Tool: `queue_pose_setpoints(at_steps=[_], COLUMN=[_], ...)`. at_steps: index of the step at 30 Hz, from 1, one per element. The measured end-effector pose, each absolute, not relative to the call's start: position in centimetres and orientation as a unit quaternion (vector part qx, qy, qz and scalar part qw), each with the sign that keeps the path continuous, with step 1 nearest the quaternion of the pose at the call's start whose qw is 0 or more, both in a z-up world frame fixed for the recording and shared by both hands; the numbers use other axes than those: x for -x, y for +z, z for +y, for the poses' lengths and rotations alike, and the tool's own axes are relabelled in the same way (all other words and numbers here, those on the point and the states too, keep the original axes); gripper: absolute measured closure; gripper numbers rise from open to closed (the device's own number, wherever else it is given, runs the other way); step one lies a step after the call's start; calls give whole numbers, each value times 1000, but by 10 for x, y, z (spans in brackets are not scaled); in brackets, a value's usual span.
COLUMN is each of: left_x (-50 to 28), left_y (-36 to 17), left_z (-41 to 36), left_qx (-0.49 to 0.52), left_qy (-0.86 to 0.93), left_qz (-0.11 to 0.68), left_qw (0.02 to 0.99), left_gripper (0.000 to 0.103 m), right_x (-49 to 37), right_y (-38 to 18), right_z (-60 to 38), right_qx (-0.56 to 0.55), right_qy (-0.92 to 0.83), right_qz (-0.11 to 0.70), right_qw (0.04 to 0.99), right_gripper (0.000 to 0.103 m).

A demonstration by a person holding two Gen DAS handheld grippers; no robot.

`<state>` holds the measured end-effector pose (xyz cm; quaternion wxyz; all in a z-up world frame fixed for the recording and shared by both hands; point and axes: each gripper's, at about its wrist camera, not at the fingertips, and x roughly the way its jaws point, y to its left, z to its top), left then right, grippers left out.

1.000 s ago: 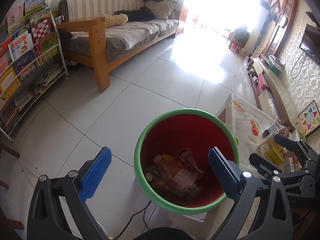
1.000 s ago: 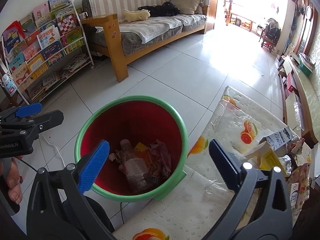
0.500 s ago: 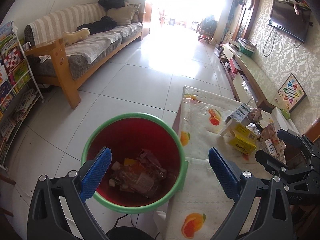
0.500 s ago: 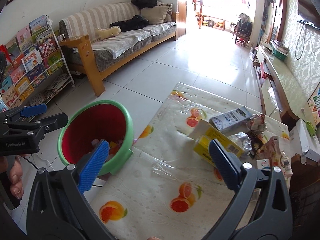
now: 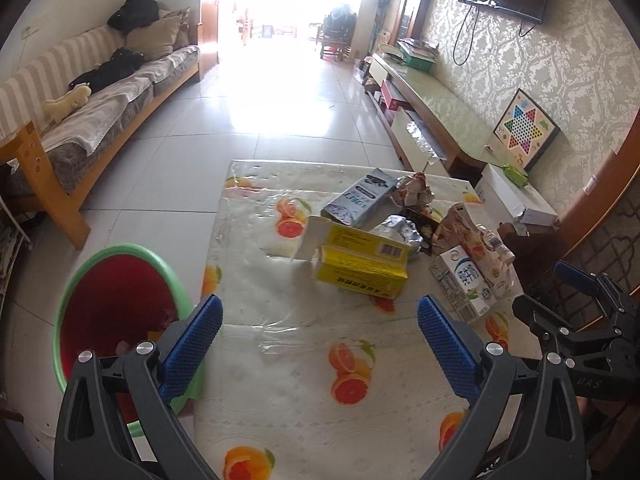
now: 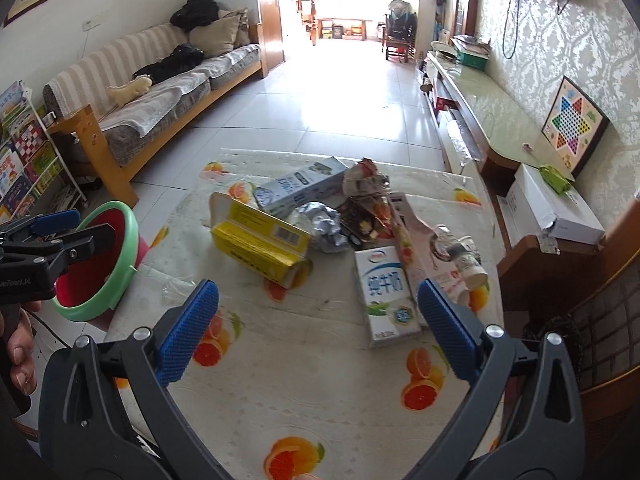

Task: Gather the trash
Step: 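Move both grippers back toward the table, then grasp the yellow box with the left gripper while the right grasps the pink carton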

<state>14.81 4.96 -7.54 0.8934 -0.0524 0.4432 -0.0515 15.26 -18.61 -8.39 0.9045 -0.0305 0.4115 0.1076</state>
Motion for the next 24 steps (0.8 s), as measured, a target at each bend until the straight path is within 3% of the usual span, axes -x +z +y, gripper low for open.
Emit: queue_pose_setpoints(at_steps=[9,24], left_x=[-192,-257], left_y=[-109,-203], left_z=[4,10], left_qx=[84,229], left_qy=[-56,24], left_qz=[473,541], left_qw=[876,809], left_gripper=[9,9], right_x=[-160,-195], right_y=[-97,-120], right_z=[-245,-267], right_qx=[19,40], right_qy=[77,63], right_qz=[422,442], right_qw=[903,894], right_gripper=[5,5])
